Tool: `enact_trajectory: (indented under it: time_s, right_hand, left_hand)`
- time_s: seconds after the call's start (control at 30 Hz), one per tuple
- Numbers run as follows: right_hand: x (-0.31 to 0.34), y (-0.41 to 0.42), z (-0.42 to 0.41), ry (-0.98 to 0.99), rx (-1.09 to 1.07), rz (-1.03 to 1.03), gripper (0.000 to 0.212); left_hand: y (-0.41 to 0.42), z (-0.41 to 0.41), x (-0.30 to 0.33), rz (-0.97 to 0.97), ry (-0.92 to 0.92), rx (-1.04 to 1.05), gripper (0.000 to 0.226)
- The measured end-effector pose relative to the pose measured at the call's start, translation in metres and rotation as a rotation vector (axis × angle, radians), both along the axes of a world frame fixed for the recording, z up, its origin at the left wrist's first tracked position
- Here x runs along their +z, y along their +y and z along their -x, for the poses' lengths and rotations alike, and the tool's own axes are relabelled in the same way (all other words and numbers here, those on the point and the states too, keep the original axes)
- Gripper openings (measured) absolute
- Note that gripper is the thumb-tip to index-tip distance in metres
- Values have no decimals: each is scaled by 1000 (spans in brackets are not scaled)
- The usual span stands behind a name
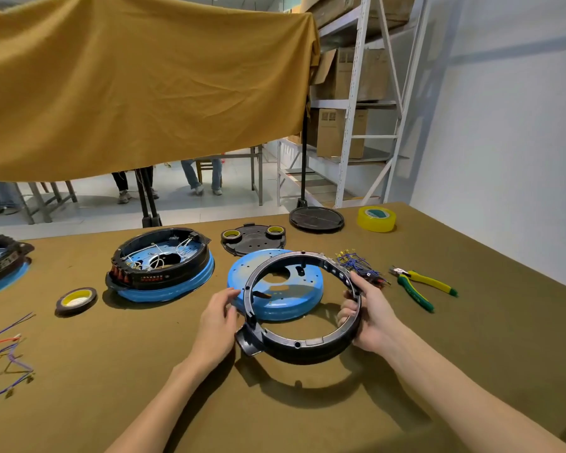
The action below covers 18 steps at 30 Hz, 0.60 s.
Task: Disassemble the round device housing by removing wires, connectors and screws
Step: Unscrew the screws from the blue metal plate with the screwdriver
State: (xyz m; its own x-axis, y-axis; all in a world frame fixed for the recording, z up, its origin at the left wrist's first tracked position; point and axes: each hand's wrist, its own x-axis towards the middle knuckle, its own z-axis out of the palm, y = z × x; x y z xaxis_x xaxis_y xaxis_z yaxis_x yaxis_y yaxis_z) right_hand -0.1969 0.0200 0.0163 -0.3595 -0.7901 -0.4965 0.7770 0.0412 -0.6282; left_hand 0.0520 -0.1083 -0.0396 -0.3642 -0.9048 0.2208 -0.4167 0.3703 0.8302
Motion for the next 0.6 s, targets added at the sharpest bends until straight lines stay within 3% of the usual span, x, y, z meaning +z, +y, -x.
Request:
enact_trajectory:
  time_s: [0.07, 0.13, 0.23, 0.33, 0.43, 0.6]
  right_hand:
    - [-6, -2, -5, 17, 15, -2, 35]
    - [-14, -4, -10, 53, 20, -20, 35]
    - [-23, -8, -18, 236, 48, -120, 37]
    - [-25, -13, -20, 727, 106, -326, 52]
    - [-26, -17, -15, 1191, 142, -406, 52]
    - [-25, -19, -12, 1369, 134, -368, 53]
  left_hand:
    - [2, -6, 3, -165, 234, 2, 27]
    - [6, -14, 3, -304, 345, -91, 37]
    - [11, -19, -1, -241, 173, -121, 49]
    - [15, -13, -5, -170, 117, -39, 46]
    - [17, -9, -5, -148, 135, -11, 37]
    - [23, -10, -8, -91, 3, -105, 59]
